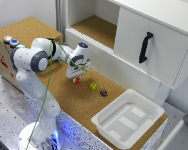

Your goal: Turn off the green led light

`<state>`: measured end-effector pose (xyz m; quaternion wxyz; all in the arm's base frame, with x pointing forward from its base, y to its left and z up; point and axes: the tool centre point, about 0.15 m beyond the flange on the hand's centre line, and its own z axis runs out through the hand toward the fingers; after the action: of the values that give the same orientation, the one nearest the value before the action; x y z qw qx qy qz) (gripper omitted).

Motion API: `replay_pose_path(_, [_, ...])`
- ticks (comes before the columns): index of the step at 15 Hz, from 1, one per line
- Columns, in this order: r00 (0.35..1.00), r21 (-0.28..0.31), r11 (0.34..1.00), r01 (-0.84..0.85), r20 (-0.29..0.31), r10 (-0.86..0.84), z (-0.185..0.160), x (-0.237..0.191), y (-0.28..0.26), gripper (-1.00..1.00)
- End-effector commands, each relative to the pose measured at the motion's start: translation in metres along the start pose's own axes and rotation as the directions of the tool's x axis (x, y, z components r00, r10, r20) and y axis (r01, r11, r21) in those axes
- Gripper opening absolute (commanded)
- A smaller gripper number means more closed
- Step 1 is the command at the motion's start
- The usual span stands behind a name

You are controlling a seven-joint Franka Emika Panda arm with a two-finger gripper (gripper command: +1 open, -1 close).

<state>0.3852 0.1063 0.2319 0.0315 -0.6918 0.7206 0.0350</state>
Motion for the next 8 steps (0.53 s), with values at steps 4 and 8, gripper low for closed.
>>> replay_pose_path(4, [0.912, 0.079, 0.909, 0.408, -0.062, -0.404, -0.108, -0.021, 0.051, 1.0])
replay_pose_path(8, [0.78, -0.145, 0.782, 0.607, -0.083, -0.621, -0.128, -0.021, 0.083, 1.0])
